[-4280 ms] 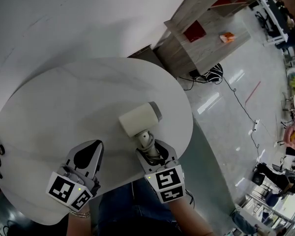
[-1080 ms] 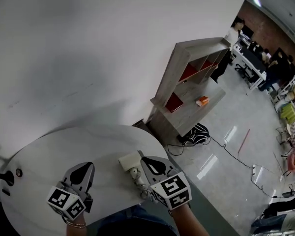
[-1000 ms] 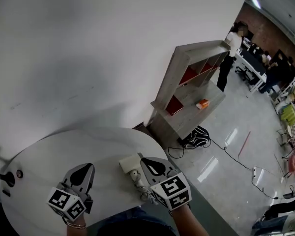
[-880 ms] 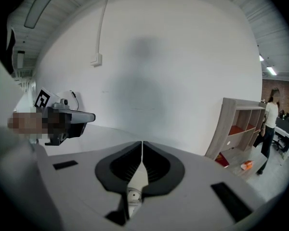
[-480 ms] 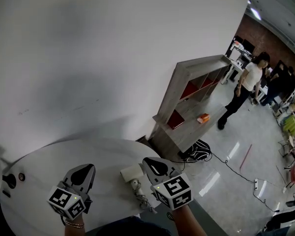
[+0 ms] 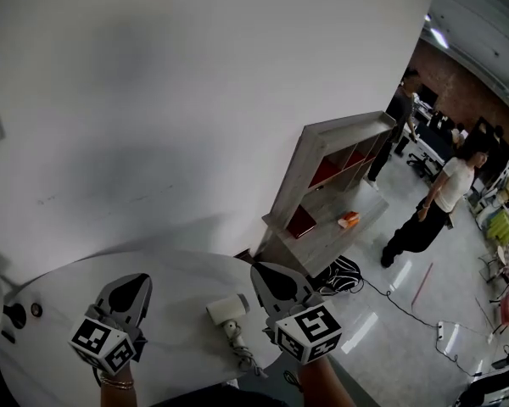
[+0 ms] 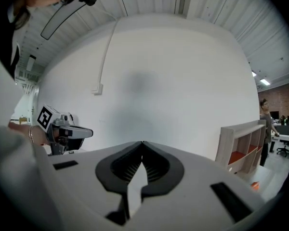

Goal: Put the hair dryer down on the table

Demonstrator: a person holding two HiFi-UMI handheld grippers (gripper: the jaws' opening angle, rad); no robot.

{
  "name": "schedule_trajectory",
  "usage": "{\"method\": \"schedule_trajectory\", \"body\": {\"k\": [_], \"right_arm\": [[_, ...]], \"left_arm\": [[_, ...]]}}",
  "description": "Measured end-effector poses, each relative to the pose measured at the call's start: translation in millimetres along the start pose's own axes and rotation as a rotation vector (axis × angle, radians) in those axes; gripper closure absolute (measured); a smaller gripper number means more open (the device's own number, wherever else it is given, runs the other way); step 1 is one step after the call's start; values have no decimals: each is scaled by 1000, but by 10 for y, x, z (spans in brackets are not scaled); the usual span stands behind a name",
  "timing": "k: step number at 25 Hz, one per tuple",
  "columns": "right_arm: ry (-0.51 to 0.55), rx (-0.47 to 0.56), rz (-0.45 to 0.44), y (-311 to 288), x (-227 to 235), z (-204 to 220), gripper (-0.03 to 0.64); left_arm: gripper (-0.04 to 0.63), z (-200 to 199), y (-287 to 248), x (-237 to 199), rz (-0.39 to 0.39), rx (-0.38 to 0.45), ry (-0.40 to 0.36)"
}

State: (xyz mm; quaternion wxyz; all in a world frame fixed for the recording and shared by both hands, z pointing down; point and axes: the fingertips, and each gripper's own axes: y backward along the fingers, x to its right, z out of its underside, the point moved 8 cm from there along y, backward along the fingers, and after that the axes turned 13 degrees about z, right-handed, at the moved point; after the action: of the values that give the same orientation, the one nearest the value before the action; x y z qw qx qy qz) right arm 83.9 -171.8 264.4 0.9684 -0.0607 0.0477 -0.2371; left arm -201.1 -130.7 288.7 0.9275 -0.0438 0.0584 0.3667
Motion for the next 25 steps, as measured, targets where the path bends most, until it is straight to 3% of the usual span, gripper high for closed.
{"method": "schedule_trajectory", "body": {"k": [8,13,18,25], "right_arm": [[94,25,-3,36,-57,-168,598],[73,-1,-12,71,-65,-93,598],[60,-25,-7,84,-57,-61,598],[55,-43,-16,74,-58,15,598]], "left_arm": [[583,-165,92,-32,-16,53,-33],[583,-148,136,-18,-22,74,-4],[584,-86,135,34,-49,-10,-67],[584,-35,139,35,-47,-8,-50]]}}
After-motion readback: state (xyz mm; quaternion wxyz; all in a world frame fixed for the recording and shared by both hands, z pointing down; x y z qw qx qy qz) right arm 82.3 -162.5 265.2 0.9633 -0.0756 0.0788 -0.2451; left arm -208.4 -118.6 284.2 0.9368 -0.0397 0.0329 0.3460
